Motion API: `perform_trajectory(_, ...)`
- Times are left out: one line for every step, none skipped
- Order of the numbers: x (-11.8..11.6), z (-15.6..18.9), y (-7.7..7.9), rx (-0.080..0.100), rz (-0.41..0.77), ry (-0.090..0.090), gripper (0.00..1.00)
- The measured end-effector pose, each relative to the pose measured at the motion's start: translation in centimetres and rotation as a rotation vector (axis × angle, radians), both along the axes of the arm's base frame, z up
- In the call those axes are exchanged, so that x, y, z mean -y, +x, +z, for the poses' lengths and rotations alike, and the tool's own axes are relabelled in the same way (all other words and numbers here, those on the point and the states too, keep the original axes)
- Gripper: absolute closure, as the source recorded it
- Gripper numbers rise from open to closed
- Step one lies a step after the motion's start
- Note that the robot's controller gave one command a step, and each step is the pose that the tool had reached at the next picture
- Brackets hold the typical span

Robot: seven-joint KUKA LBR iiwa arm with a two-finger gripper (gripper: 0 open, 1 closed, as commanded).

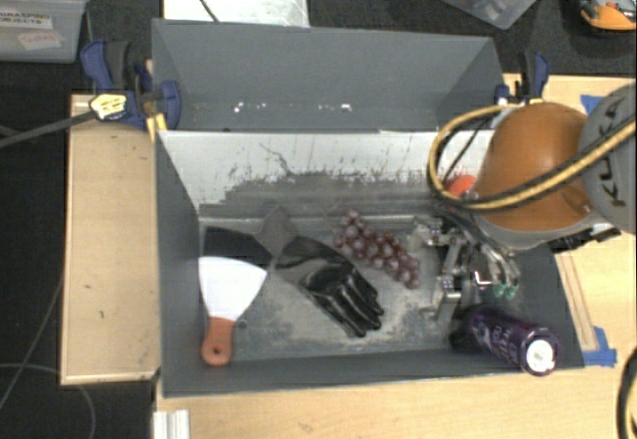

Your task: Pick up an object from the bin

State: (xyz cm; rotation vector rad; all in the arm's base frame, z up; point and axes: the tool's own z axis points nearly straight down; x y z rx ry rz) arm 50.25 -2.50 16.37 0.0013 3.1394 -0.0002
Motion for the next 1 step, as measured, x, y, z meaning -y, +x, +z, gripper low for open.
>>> perform_trajectory(0.0, 0.0, 0.0, 0.0, 0.0, 0.0, 0.0)
